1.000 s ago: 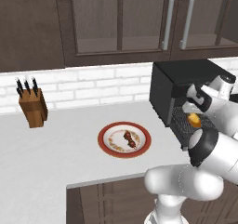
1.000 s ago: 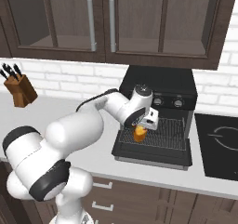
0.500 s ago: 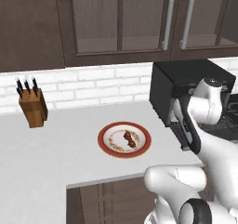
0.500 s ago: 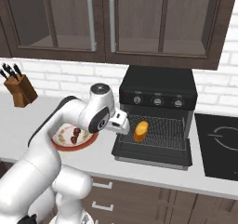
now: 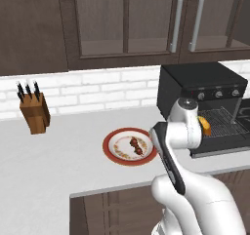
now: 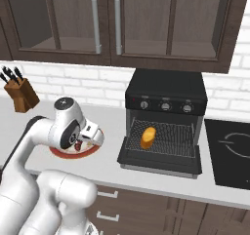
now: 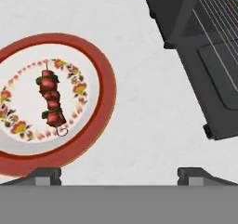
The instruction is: Pick up the kebab skewer and baguette bread, and place them inside the toaster oven. Close the toaster oven door and start by setting the timer.
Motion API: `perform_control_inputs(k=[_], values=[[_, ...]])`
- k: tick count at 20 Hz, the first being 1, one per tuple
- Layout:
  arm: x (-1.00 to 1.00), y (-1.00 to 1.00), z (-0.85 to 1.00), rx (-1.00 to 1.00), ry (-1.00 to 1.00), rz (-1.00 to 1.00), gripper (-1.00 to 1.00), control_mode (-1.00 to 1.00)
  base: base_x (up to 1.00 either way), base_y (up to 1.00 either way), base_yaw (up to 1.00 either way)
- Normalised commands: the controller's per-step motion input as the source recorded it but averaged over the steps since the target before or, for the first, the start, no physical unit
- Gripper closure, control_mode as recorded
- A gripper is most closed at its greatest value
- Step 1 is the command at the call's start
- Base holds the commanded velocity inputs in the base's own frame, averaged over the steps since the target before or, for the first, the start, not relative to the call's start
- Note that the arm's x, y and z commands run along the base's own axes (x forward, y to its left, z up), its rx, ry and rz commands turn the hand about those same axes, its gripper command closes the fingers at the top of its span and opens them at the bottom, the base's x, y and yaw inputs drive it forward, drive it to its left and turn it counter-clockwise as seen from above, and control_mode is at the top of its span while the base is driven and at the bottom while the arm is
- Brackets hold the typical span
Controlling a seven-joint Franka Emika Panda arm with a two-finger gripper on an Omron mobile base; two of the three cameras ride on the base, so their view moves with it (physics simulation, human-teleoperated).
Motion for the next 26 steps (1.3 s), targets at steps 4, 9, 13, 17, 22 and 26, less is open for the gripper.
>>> perform_control_inputs(k=[4,9,13,17,22,26], values=[[0.69,0.88,-0.02,0.00,0.22,0.15,-1.00,-1.00,0.00,0.00,0.00],[0.66,0.39,-0.04,0.00,0.26,0.21,-1.00,-1.00,0.00,0.00,0.00],[0.49,0.08,-0.23,0.00,0.29,0.22,-1.00,-1.00,0.00,0.00,0.00],[0.13,0.13,-0.31,0.00,0.10,0.15,-1.00,-1.00,0.00,0.00,0.00],[0.09,0.13,-0.32,0.00,0.00,0.04,-1.00,-1.00,0.00,0.00,0.00],[-0.01,0.00,-0.43,-0.04,0.00,0.00,-1.00,-1.00,0.00,0.00,0.00]])
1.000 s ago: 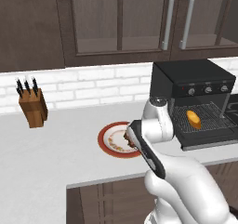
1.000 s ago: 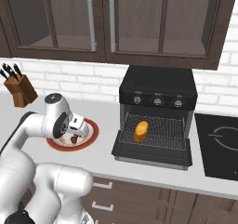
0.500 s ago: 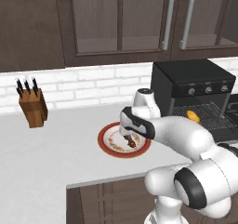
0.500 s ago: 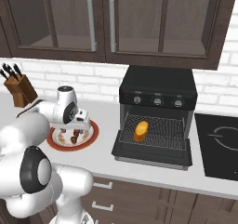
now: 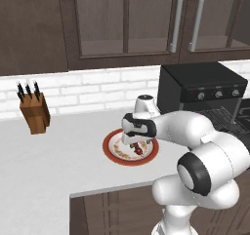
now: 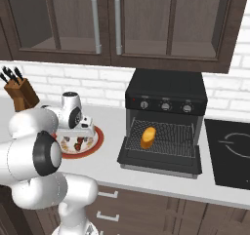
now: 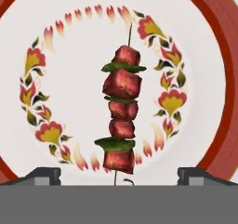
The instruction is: Pick up the kebab skewer and baguette bread, and place them inside the toaster oven. Close the toaster oven door and start by setting the timer.
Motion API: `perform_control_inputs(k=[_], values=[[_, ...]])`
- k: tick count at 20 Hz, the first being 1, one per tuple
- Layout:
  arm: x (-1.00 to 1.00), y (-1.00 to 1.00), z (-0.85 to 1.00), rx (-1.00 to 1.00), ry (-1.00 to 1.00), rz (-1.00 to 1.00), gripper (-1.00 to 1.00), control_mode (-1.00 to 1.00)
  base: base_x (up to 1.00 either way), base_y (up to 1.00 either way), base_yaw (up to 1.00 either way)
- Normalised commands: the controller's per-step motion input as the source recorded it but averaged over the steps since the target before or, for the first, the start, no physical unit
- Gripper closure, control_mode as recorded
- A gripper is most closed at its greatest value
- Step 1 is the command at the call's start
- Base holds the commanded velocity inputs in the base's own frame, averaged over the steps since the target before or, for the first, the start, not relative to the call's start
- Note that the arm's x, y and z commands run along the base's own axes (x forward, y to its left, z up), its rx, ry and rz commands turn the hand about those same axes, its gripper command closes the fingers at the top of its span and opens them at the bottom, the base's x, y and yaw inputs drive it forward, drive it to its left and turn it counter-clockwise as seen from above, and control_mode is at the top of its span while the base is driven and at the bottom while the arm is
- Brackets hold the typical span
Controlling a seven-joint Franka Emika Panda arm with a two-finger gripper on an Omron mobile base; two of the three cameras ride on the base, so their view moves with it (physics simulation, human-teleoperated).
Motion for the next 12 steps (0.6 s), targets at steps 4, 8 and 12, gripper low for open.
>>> perform_control_inputs(k=[4,8,12], values=[[-0.13,-0.01,-0.36,-0.05,0.00,0.00,-1.00,-1.00,0.00,0.00,0.00],[-0.20,0.00,-0.20,-0.01,0.00,0.00,-1.00,-1.00,0.00,0.00,0.00],[-0.01,-0.01,-0.19,0.00,0.00,0.00,-1.00,-1.00,0.00,0.00,0.00]])
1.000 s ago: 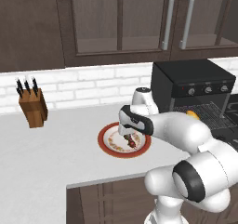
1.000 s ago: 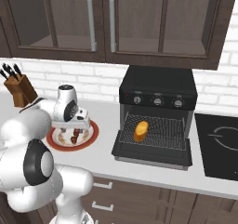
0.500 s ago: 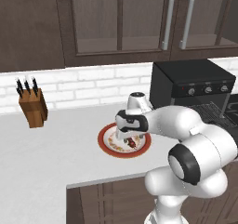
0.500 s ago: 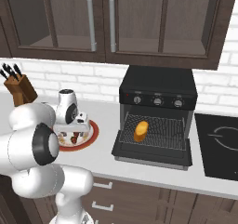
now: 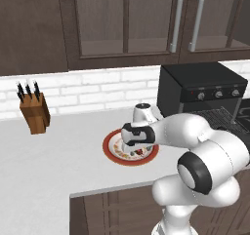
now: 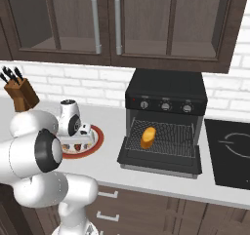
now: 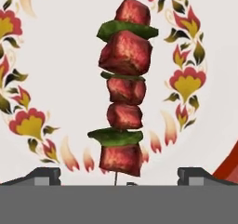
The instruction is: Pick up the kebab skewer and baguette bread, and place them inside the toaster oven. Close the toaster oven door and start by setting the timer.
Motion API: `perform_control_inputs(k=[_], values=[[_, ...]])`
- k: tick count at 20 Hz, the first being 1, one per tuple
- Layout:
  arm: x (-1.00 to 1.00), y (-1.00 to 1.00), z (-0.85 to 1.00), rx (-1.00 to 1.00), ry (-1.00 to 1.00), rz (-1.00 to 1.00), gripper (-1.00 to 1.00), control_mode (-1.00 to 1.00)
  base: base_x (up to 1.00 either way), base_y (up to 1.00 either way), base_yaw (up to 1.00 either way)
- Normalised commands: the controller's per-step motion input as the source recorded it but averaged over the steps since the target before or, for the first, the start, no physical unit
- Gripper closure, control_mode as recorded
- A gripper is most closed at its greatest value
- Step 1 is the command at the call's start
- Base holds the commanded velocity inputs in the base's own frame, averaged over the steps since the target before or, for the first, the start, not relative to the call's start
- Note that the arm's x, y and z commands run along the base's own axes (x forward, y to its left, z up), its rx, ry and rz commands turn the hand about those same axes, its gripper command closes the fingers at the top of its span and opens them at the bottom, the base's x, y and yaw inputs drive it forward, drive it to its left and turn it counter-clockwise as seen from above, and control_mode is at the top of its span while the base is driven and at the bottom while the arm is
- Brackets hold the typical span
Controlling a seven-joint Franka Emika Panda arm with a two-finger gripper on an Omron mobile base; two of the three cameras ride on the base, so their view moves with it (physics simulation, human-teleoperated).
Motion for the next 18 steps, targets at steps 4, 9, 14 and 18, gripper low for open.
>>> perform_control_inputs(k=[4,9,14,18], values=[[0.17,0.00,-0.15,0.00,0.00,0.00,-1.00,-1.00,0.00,0.00,0.00],[0.21,0.00,-0.13,0.00,0.00,0.00,-1.00,-1.00,0.00,0.00,0.00],[0.09,0.00,-0.03,0.00,0.00,0.00,-1.00,-1.00,0.00,0.00,0.00],[0.00,0.00,-0.04,0.00,0.00,0.00,-1.00,-1.00,0.00,0.00,0.00]])
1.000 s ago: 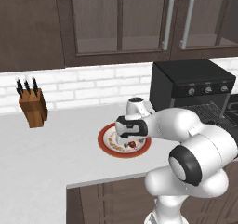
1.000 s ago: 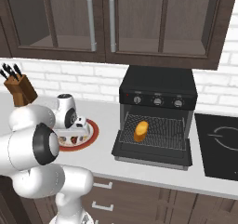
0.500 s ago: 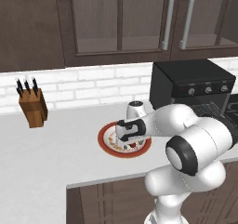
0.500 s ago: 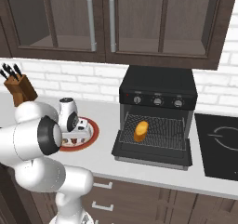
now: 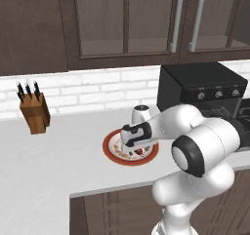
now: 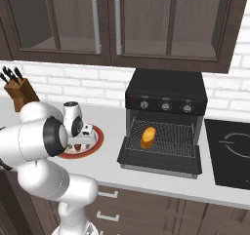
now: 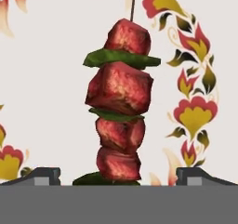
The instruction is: Pick up the kebab skewer and baguette bread, and place them inside the toaster oven. Close the toaster oven door and start by setting the timer.
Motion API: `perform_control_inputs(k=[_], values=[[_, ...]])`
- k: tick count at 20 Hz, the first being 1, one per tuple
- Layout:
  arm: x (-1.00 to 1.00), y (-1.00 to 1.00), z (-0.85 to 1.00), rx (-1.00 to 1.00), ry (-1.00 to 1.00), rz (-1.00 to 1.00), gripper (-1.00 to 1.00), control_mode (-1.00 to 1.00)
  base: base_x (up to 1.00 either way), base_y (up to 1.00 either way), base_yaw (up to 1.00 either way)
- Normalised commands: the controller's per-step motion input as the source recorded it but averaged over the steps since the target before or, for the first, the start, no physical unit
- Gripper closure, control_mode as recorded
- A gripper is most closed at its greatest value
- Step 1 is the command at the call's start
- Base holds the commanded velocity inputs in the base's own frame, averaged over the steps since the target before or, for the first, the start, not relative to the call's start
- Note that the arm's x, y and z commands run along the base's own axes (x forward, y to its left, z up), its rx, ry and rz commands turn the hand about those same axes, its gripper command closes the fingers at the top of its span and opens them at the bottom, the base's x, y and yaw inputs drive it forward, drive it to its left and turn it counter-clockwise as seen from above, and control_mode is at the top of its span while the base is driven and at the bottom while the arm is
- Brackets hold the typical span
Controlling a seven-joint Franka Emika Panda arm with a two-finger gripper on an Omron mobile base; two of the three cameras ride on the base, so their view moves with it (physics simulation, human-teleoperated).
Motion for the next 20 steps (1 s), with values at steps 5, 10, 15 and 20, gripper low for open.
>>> perform_control_inputs(k=[5,10,15,20], values=[[-0.08,0.03,-0.20,0.00,0.00,0.00,1.00,-1.00,0.00,0.00,0.00],[-0.01,0.01,-0.18,0.00,0.00,0.00,1.00,-1.00,0.00,0.00,0.00],[-0.04,0.00,-0.04,0.00,-0.01,0.00,1.00,-1.00,0.00,0.00,0.00],[-0.02,-0.07,0.37,0.00,0.00,0.01,1.00,-1.00,0.00,0.00,0.00]])
